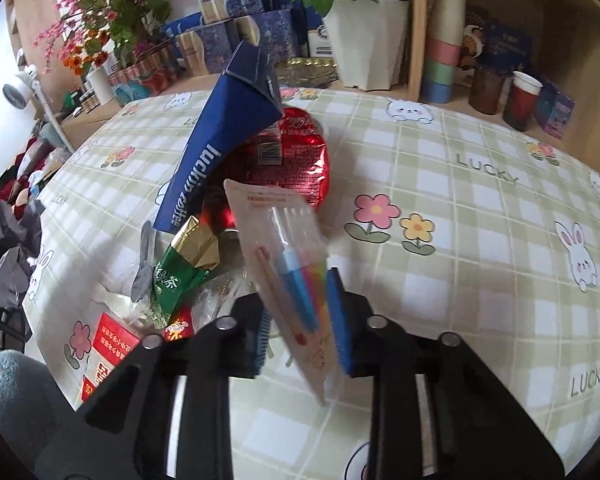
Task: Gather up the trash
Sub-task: 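Carry the pen card into the bin and open the right tool while the left tool carries the paper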
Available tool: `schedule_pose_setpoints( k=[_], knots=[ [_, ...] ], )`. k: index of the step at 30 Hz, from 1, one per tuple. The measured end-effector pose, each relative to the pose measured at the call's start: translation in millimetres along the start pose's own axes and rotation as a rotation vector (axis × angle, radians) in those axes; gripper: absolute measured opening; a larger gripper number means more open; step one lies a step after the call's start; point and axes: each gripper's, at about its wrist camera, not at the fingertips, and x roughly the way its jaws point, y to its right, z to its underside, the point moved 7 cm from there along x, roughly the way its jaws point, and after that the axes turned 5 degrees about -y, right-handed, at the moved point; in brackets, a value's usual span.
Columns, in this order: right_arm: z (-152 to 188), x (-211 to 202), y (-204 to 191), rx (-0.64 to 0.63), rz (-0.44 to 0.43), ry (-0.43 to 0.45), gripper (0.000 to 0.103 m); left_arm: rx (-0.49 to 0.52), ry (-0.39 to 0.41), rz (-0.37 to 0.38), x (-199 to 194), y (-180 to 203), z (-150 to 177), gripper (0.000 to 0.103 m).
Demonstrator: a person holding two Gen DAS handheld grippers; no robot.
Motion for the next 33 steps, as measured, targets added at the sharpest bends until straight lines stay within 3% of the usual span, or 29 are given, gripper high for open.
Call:
schedule_pose_setpoints(
  k=[7,16,33],
  knots=[
    [1.7,-36.8,-2.3,0.037,0.027,0.07,0.015,0.02,0.03,0.013,-24.6,10.2,1.3,0.036],
    [24.0,-88.0,-29.7,0.09,-0.053,0.153,0.015,0.073,0.046,0.003,-56.6,20.1,14.7,0.036],
    [104.3,-141.5,-92.9,0.073,-0.194,0.146,0.015,0.192,0.048,-0.019,-101.0,40.9,71.3,0.036]
  ],
)
